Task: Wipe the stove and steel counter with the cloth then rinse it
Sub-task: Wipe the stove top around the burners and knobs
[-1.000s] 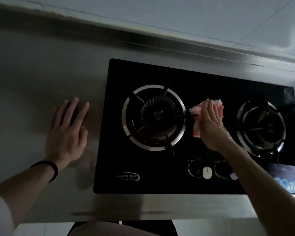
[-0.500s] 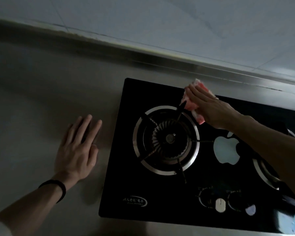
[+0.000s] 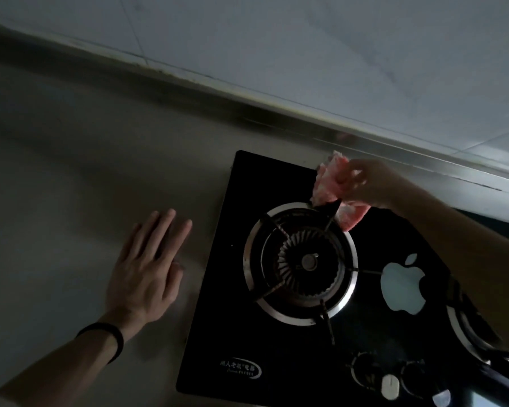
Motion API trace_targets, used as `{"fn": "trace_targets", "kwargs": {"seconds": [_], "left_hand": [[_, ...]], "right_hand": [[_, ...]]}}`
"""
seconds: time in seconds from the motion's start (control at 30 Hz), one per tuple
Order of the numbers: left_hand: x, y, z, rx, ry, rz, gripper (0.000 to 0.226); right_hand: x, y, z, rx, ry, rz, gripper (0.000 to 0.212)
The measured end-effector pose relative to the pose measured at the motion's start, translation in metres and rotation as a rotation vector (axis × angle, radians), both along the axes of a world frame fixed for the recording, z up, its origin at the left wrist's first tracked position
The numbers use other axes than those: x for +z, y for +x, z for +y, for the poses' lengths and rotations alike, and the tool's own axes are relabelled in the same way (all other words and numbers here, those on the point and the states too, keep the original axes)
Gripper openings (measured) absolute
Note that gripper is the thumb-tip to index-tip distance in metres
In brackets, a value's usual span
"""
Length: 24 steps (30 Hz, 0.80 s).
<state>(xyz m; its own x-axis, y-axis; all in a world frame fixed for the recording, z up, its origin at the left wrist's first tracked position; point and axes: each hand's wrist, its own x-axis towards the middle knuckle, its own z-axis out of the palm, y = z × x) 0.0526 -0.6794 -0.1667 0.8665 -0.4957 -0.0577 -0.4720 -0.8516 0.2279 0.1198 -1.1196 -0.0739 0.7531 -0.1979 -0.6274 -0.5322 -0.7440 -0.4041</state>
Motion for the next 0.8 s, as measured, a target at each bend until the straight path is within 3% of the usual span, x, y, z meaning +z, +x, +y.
{"fn": "trace_targets", "kwargs": {"seconds": [0.1,0.33,0.53,0.7,0.8], "left_hand": [[0.002,0.001,-0.001,0.007,0.000,-0.003,0.074],[0.001,0.001,0.000,0.004,0.009,-0.009,0.078],[-0.001,0.001,0.001,0.000,0.001,-0.018,0.077],[-0.001,0.002,0.001,0.000,-0.007,-0.016,0.076],[-0.002,0.001,0.003,-0.015,-0.007,-0.014,0.077]], "right_hand": [[-0.006,0.027,0.023,0.211,-0.195,-0.021,0.045],[-0.017,0.062,0.097,0.468,-0.196,-0.181,0.035],[-0.004,0.065,0.159,0.434,-0.065,-0.218,0.023],[0.002,0.045,0.201,0.258,-0.166,-0.229,0.040],[-0.009,0.034,0.229,0.130,-0.169,-0.152,0.066]]}}
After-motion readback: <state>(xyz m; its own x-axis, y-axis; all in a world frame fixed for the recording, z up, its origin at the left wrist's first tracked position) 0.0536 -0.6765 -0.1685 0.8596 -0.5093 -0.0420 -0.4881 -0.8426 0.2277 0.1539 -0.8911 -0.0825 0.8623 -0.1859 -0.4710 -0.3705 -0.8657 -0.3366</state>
